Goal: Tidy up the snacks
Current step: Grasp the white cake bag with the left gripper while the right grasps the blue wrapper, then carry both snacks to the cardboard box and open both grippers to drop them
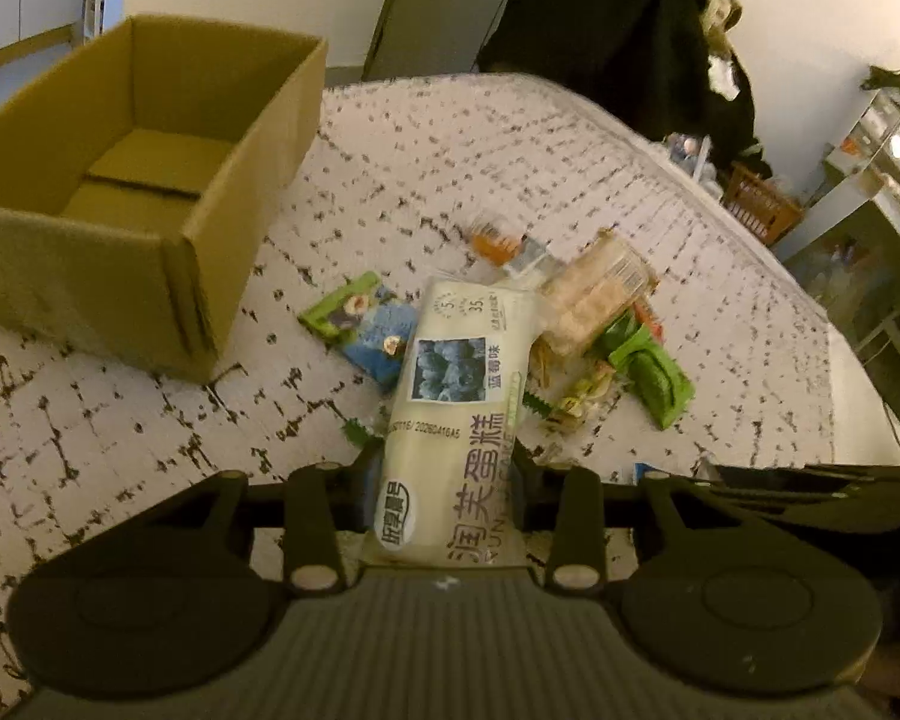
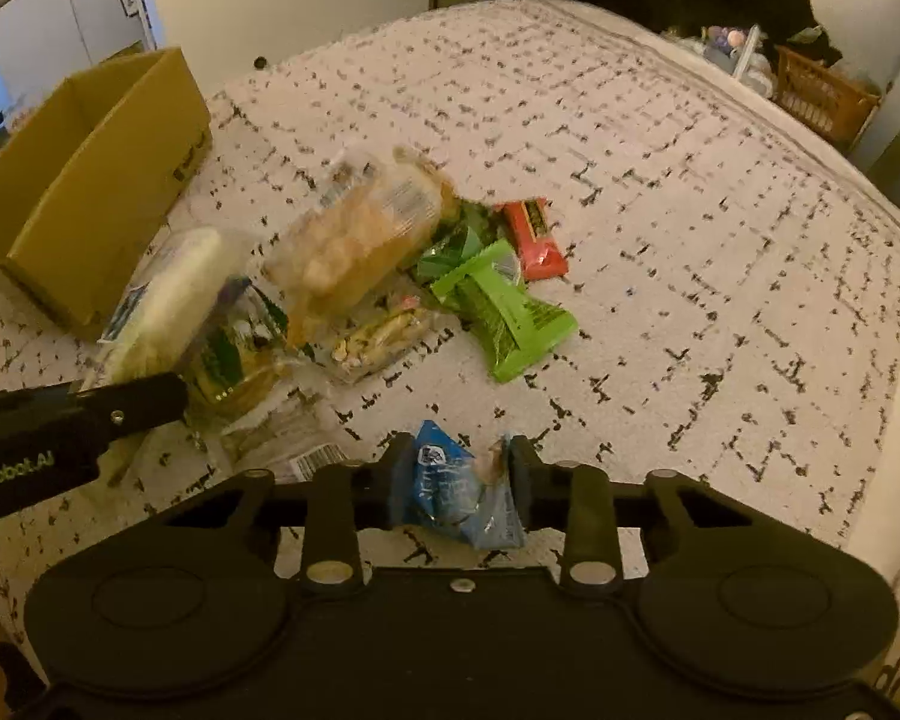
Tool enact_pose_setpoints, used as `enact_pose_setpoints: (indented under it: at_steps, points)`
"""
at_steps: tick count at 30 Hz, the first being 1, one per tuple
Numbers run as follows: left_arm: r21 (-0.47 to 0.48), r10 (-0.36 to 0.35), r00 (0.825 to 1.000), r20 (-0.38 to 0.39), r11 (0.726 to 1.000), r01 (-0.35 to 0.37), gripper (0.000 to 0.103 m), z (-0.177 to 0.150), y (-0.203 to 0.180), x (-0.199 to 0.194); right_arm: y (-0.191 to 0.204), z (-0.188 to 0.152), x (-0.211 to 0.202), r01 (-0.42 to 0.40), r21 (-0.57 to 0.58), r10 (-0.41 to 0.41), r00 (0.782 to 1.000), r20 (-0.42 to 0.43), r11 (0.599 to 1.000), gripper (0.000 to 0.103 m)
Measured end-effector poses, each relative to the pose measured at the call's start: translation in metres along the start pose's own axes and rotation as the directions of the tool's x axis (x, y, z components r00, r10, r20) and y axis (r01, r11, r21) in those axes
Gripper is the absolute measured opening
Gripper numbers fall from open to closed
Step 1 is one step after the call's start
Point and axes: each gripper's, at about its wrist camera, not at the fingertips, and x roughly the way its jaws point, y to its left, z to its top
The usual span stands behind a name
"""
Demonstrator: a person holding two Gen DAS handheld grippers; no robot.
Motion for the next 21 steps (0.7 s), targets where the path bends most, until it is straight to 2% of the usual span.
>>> enact_pose_setpoints:
  at_steps: [4,9,16,21]
  points:
    - [-0.005,-0.005,1.000,0.023,1.000,0.005,0.038,0.003,0.002,-0.014,0.008,-0.001,-0.011,0.008,-0.020,-0.007,1.000,0.024,1.000,0.028]
    - [-0.002,-0.010,0.997,0.071,1.000,0.010,0.038,0.008,0.003,-0.035,0.012,0.001,-0.027,0.021,0.001,-0.021,0.997,0.072,1.000,0.028]
    - [0.015,-0.030,0.992,0.119,0.999,0.028,0.038,0.016,0.005,-0.063,0.024,0.007,-0.050,-0.038,0.072,0.028,0.990,0.137,0.997,0.028]
    - [0.013,-0.029,0.987,0.161,1.000,0.027,0.038,0.022,0.012,-0.083,0.037,0.011,-0.070,-0.054,0.067,0.038,0.977,0.212,0.996,0.028]
